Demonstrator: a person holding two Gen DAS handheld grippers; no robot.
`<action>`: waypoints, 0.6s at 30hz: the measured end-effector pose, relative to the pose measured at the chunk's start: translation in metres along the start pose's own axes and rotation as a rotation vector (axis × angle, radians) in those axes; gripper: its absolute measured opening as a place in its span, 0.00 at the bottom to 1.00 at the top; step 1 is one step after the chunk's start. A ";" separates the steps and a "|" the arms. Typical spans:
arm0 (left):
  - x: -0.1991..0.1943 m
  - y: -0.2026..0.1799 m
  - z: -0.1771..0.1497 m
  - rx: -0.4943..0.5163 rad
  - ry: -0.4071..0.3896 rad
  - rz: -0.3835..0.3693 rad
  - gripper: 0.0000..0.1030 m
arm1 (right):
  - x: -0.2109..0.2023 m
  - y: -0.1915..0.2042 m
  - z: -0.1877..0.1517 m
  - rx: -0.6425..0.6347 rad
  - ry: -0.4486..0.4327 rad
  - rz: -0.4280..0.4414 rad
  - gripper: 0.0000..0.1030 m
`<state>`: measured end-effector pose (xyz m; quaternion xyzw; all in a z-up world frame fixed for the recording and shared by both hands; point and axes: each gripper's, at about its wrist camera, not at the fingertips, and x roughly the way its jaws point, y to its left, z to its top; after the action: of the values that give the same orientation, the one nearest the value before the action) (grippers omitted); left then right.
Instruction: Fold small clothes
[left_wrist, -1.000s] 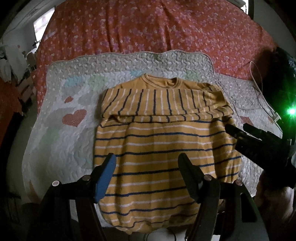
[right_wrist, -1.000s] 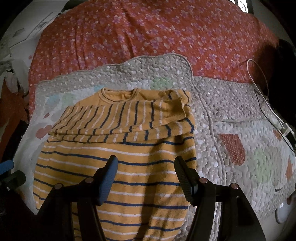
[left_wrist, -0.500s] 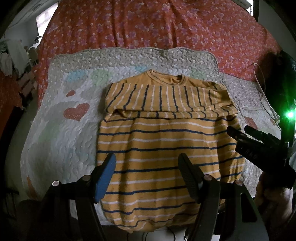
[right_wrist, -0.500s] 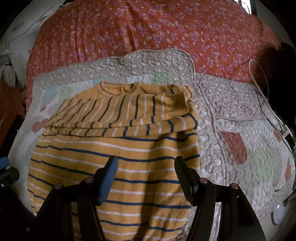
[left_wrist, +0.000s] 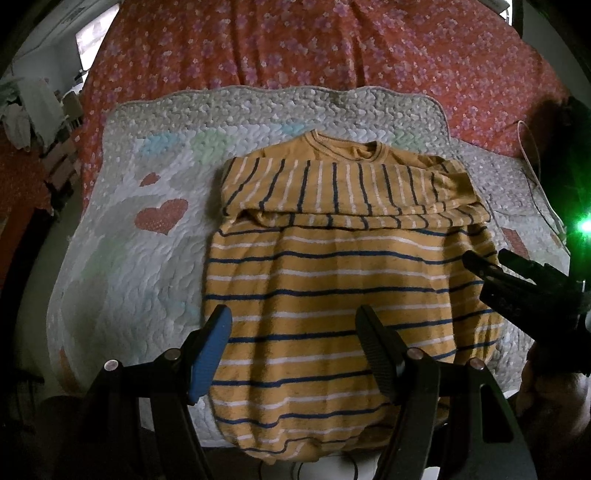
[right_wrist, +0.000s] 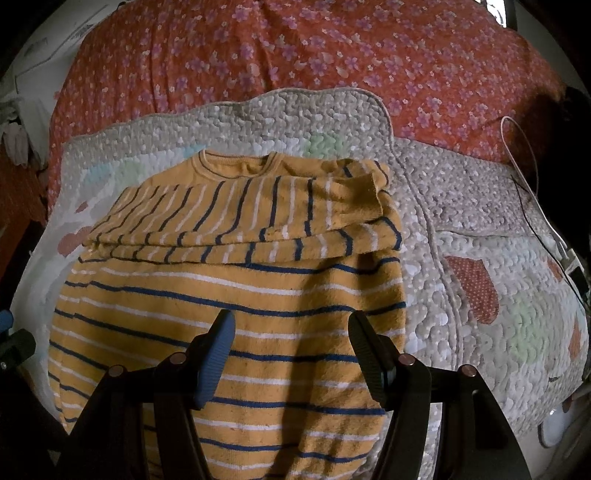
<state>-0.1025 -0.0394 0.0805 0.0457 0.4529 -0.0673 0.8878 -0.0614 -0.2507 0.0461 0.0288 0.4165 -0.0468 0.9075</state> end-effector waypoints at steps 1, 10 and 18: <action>0.001 0.001 0.000 -0.001 0.004 0.000 0.67 | 0.000 0.000 0.000 0.000 0.002 -0.001 0.66; 0.011 0.004 -0.005 -0.008 0.034 0.018 0.67 | 0.006 -0.004 -0.004 0.005 0.026 -0.015 0.66; 0.013 0.006 -0.008 -0.012 0.047 0.017 0.67 | 0.007 -0.016 -0.012 0.005 0.037 -0.050 0.66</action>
<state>-0.1005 -0.0330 0.0650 0.0458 0.4738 -0.0562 0.8777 -0.0676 -0.2659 0.0323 0.0213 0.4337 -0.0701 0.8981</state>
